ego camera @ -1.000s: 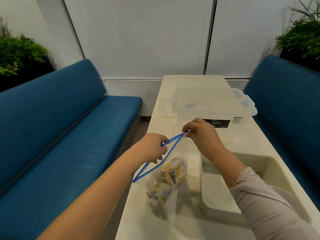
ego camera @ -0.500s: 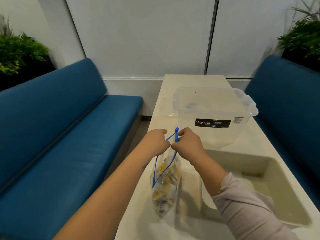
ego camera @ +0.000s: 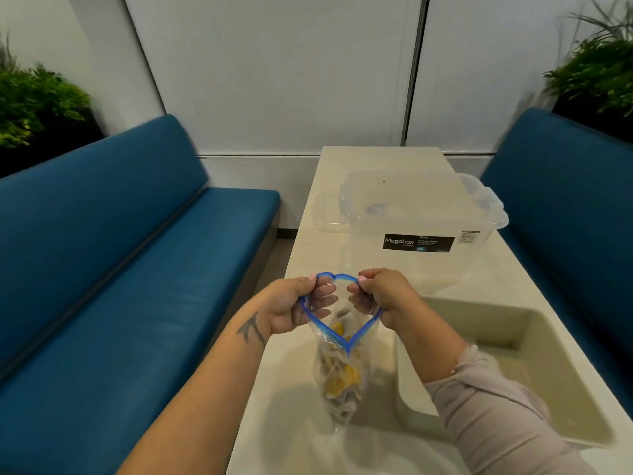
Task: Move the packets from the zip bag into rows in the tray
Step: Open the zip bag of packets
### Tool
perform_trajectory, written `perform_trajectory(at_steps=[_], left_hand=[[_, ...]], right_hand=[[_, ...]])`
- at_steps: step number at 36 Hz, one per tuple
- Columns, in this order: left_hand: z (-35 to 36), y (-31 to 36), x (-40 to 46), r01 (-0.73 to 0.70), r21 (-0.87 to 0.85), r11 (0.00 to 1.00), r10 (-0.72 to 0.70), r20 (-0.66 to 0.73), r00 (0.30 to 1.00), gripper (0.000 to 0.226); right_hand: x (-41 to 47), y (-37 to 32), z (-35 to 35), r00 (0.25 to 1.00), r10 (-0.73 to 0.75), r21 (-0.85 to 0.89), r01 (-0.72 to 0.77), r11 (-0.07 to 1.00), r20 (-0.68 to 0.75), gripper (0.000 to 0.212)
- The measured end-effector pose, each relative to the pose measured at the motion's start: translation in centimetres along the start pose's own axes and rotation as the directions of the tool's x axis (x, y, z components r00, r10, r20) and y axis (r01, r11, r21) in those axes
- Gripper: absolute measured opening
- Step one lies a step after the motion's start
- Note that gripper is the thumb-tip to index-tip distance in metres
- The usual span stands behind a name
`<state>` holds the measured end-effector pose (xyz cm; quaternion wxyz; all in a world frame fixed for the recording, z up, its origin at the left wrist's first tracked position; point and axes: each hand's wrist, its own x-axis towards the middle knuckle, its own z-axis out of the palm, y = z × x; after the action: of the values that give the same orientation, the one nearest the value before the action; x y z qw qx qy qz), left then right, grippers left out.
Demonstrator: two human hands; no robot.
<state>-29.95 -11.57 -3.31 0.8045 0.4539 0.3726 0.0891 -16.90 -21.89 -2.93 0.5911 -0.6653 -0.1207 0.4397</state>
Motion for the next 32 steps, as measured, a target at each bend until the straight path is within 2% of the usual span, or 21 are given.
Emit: perform_trajectory(at_steps=[4,6,9,11,14,18,20,22,25,29,32], left_hand=[[-0.3,-1.7,0.3,-0.024,-0.302,0.953,0.038,0.041,0.998,0.032],[-0.3,-2.4,0.6,-0.041,-0.428,0.903,0.068,0.048,0.997,0.033],[0.1,-3.4,0.8,-0.089,-0.574,0.814,0.135,0.038,0.990,0.032],[0.2,-4.0,1.3,-0.113,-0.640,0.760,0.173,0.032,0.984,0.037],[-0.4,-4.8,2.1,-0.156,-0.662,0.733,0.208,0.000,0.978,0.040],[-1.3,-5.3,2.8,-0.201,-0.673,0.712,0.230,-0.047,0.972,0.037],[-1.6,-5.6,2.9,-0.233,-0.676,0.699,0.233,-0.092,0.968,0.035],[-1.8,-5.7,3.0,-0.258,-0.690,0.676,0.249,-0.116,0.962,0.039],[-1.7,-5.9,2.9,-0.261,-0.682,0.683,0.234,-0.134,0.963,0.032],[-1.8,-5.7,2.5,-0.236,-0.654,0.719,0.203,-0.127,0.971,0.028],[-2.4,-5.5,2.1,-0.217,-0.587,0.780,0.161,-0.147,0.976,0.024]], right_hand=[[0.4,0.4,-0.2,0.993,0.112,0.107,-0.116,0.987,0.045,0.020],[0.6,0.5,-0.3,0.985,0.157,0.179,-0.168,0.969,0.078,0.025],[0.6,0.9,-0.3,0.977,0.179,0.235,-0.202,0.951,0.118,0.020],[0.6,1.3,-0.1,0.985,0.141,0.169,-0.157,0.973,0.104,0.016],[0.5,1.8,-0.1,0.996,0.072,-0.025,-0.070,0.997,0.060,0.011],[0.6,2.5,-0.5,0.998,0.054,-0.312,-0.056,0.948,-0.015,0.012],[0.6,2.8,-0.6,0.996,0.084,-0.366,-0.084,0.927,-0.015,0.013],[0.3,2.9,-0.5,0.989,0.145,-0.305,-0.130,0.943,0.025,0.017],[0.2,3.1,0.1,0.979,0.194,-0.149,-0.182,0.972,0.063,0.024],[0.8,3.3,0.8,0.967,0.218,0.130,-0.235,0.963,0.135,0.023],[0.7,3.2,1.4,0.952,0.235,0.231,-0.277,0.933,0.194,0.025]])
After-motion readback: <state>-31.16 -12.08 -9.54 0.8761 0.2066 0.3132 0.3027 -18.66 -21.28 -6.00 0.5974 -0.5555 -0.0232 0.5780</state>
